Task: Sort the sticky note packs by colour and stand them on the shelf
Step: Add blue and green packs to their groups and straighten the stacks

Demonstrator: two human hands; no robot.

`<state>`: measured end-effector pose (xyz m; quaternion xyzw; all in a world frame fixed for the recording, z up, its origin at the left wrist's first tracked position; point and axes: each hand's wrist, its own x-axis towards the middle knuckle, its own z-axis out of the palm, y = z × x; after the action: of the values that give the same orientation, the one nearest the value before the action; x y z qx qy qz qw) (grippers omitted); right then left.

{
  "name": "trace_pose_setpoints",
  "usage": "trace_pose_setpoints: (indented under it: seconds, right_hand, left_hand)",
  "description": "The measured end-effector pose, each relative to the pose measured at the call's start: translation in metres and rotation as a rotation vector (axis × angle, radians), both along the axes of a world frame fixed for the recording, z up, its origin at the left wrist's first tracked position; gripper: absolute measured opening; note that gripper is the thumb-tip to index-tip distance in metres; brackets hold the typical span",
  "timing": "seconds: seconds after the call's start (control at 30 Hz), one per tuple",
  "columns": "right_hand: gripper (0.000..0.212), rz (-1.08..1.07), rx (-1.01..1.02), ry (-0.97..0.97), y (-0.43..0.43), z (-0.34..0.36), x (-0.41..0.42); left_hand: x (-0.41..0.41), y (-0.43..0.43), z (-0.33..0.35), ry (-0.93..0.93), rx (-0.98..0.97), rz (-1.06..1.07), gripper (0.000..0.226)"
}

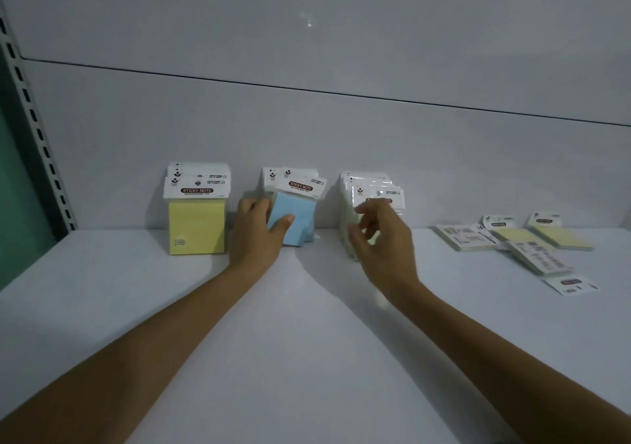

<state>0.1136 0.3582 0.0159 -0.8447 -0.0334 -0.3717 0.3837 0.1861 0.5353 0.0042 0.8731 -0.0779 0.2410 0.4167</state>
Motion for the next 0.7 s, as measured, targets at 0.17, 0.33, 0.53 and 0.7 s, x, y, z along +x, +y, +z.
trace_pose_setpoints:
  seconds: [0.17,0.33,0.53,0.7]
  right_hand:
    - [0.052,0.093,0.119,0.271,0.051,-0.014,0.026]
    - [0.06,0.119,0.188,0.364,0.062,-0.024,0.043]
    - [0.06,0.225,0.083,0.307,0.059,-0.028,0.042]
    - [0.057,0.196,0.036,0.301,0.055,-0.03,0.047]
  left_hand:
    - [0.005,0.005,-0.004,-0.058,-0.11,0.023,0.049]
    - [0.007,0.006,-0.005,-0.006,-0.244,0.001,0.065]
    - [0.014,0.006,-0.011,0.047,-0.153,-0.049,0.046]
    - [0.015,0.004,-0.013,0.002,-0.023,-0.036,0.035]
